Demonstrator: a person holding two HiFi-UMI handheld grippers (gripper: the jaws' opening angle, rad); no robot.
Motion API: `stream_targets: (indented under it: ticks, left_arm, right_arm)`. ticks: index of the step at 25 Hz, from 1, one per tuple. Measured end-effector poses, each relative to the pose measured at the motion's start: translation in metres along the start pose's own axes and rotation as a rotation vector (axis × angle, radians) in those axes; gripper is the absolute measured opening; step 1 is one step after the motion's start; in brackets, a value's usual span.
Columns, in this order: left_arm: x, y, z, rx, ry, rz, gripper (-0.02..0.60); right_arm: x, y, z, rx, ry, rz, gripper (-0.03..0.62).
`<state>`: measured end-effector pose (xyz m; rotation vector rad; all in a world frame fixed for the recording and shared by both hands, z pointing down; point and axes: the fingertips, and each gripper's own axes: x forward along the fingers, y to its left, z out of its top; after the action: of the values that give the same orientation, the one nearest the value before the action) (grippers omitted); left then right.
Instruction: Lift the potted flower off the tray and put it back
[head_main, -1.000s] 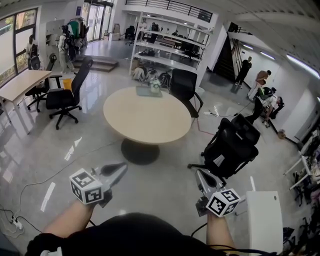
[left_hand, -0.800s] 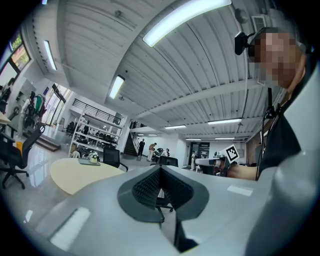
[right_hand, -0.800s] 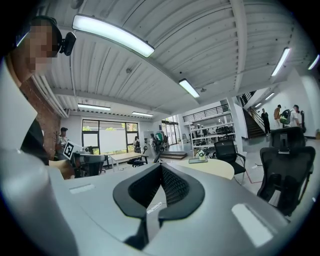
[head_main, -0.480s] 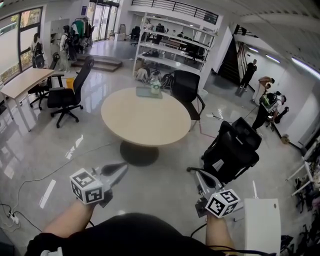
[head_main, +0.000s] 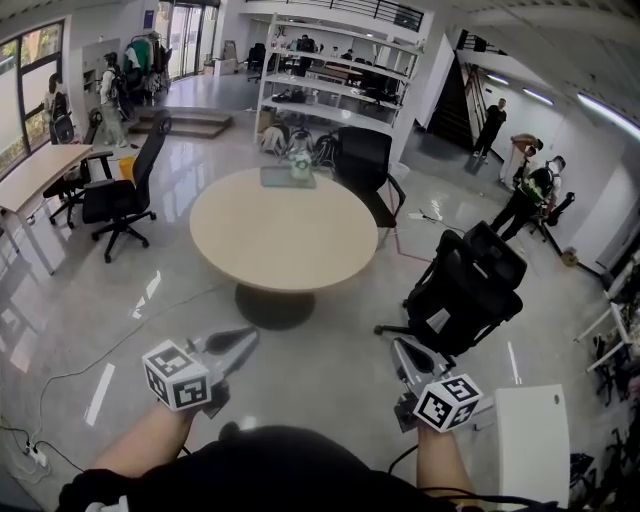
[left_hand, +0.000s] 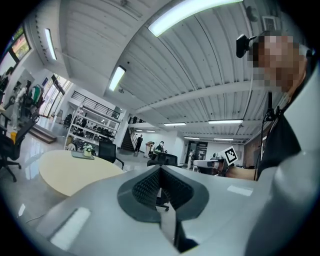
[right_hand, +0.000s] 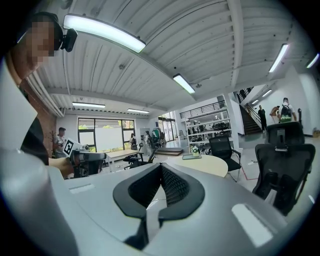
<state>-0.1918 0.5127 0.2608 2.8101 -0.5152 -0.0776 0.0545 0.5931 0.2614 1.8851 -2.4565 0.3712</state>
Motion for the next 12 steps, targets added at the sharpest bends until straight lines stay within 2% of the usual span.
stream_targets:
  ticks: [3,12]
  left_arm:
    - [0.011,0.023,0.008,-0.004,0.002,-0.046,-0.005]
    - [0.027,0.122,0.062,0.027,-0.018,-0.137,-0.005]
  right_arm:
    - [0.02,0.0,0.007,-0.006,0.0,-0.036,0.014]
    - [0.093,0.0,0.049,-0.022,-0.064,-0.16,0.014]
